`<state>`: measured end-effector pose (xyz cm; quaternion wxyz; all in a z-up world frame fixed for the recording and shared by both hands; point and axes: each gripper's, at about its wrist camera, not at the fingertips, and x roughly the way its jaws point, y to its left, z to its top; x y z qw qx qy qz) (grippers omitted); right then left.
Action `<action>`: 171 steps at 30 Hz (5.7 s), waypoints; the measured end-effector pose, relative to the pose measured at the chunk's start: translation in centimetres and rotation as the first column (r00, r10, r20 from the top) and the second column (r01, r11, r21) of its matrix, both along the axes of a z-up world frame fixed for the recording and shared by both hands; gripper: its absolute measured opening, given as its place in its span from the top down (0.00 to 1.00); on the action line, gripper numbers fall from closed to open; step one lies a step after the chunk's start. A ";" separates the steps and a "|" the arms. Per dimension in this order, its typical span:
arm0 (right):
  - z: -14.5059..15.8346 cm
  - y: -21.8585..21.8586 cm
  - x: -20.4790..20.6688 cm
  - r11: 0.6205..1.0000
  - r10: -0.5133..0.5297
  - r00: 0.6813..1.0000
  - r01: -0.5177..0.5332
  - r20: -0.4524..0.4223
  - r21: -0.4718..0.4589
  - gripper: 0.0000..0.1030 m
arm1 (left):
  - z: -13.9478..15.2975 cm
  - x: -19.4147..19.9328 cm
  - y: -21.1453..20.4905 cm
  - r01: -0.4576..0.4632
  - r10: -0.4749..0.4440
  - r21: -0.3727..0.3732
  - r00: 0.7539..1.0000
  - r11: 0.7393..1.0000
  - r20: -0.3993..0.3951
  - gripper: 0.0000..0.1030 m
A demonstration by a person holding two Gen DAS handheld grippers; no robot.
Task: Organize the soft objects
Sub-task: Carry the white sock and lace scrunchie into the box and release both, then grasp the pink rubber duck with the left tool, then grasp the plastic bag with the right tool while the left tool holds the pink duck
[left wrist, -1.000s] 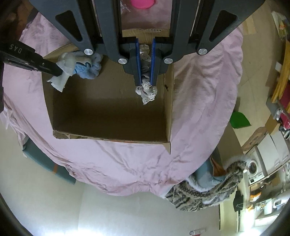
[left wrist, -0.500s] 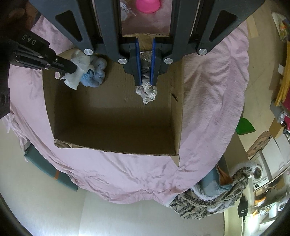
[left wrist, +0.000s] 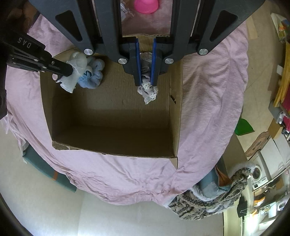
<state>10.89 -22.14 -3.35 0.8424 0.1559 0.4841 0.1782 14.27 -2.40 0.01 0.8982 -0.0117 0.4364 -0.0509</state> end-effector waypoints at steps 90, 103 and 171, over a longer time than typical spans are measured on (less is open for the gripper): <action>-4.7 0.5 -5.8 0.999 -0.038 0.963 0.027 -0.266 -0.043 0.37 | -7.8 -7.3 1.6 -0.063 0.048 -0.018 0.885 0.998 -0.463 0.76; -7.4 3.3 -3.8 0.995 0.082 0.935 -0.056 -0.346 0.084 0.37 | -4.2 -8.1 2.8 -0.120 0.109 -0.008 0.928 0.993 -0.357 0.76; 5.1 -8.0 -1.1 0.974 -0.224 0.966 0.218 0.129 0.061 0.91 | 4.1 -1.7 0.8 -0.028 0.029 0.028 0.999 0.999 -0.035 0.76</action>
